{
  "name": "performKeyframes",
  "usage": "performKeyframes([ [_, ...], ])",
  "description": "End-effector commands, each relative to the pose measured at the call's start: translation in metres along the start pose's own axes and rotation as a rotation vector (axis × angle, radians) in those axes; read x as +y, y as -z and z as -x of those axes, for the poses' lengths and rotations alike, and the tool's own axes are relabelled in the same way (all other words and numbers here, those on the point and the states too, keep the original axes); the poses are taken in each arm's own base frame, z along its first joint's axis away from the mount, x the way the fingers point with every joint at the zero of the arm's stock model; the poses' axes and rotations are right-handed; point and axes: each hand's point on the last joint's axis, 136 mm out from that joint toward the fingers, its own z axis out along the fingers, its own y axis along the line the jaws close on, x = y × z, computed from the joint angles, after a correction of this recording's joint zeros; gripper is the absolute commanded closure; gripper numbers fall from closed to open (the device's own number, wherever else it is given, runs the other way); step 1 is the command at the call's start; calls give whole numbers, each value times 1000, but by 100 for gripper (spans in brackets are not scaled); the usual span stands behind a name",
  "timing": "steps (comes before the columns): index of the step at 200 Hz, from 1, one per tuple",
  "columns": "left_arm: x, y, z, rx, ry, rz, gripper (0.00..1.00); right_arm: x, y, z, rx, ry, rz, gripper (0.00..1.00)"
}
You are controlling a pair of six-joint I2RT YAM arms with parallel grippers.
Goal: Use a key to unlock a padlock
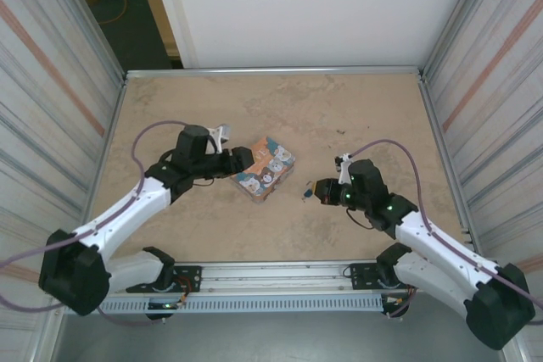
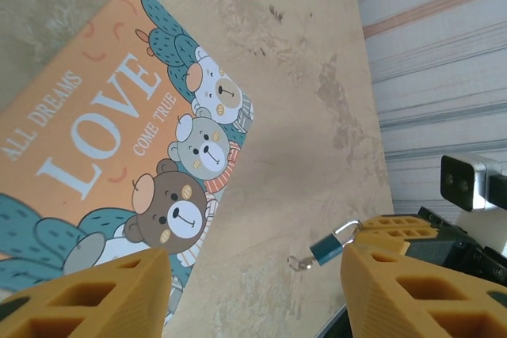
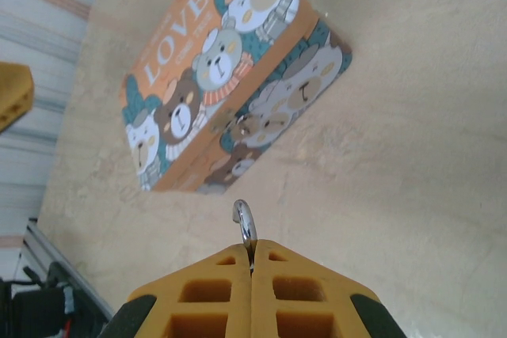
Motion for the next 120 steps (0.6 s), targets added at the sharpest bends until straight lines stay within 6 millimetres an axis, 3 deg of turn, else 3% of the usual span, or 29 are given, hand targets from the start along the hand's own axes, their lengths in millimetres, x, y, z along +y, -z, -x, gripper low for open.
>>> performKeyframes([
  [1,19,15,-5,-25,-15,63,39,-10,13,-21,72,14,-79,100],
  [72,41,51,-8,-97,-38,129,29,-13,16,-57,158,15,-125,100],
  [120,59,58,-14,-126,0,150,26,-20,9,-71,200,7,-141,100],
])
